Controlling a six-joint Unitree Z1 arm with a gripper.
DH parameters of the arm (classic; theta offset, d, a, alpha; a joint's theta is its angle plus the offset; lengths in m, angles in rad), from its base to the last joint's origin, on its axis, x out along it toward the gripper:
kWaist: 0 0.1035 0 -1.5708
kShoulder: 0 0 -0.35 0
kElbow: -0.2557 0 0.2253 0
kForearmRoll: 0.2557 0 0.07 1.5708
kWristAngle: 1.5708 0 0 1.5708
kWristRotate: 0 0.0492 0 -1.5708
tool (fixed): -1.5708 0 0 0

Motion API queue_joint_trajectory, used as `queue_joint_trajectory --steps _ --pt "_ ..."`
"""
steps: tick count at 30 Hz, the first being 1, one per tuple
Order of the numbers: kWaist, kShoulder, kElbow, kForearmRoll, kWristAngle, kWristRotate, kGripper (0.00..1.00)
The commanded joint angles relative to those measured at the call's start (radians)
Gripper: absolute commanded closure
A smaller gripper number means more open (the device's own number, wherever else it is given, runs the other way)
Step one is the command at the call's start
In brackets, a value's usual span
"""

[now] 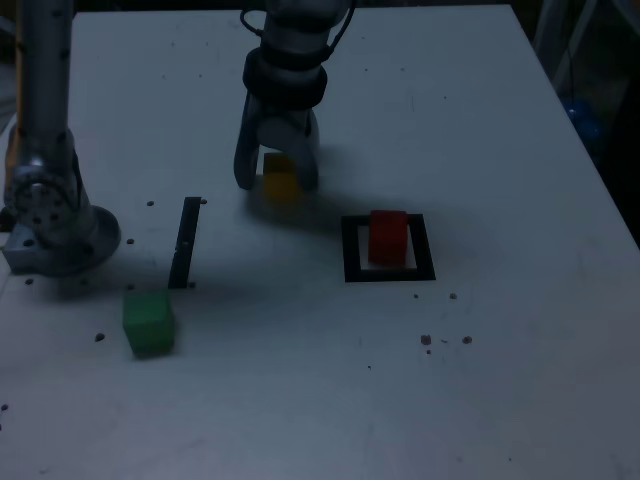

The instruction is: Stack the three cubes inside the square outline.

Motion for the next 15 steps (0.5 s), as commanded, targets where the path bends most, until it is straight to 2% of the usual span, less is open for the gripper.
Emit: queue_joint_trajectory --steps 1,15 --pt "0.001 0.001 -0.001 -0.001 -0.001 0.001 0.67" --pt "-0.017 -0.002 -0.026 0.012 -0.009 -0.001 0.67"
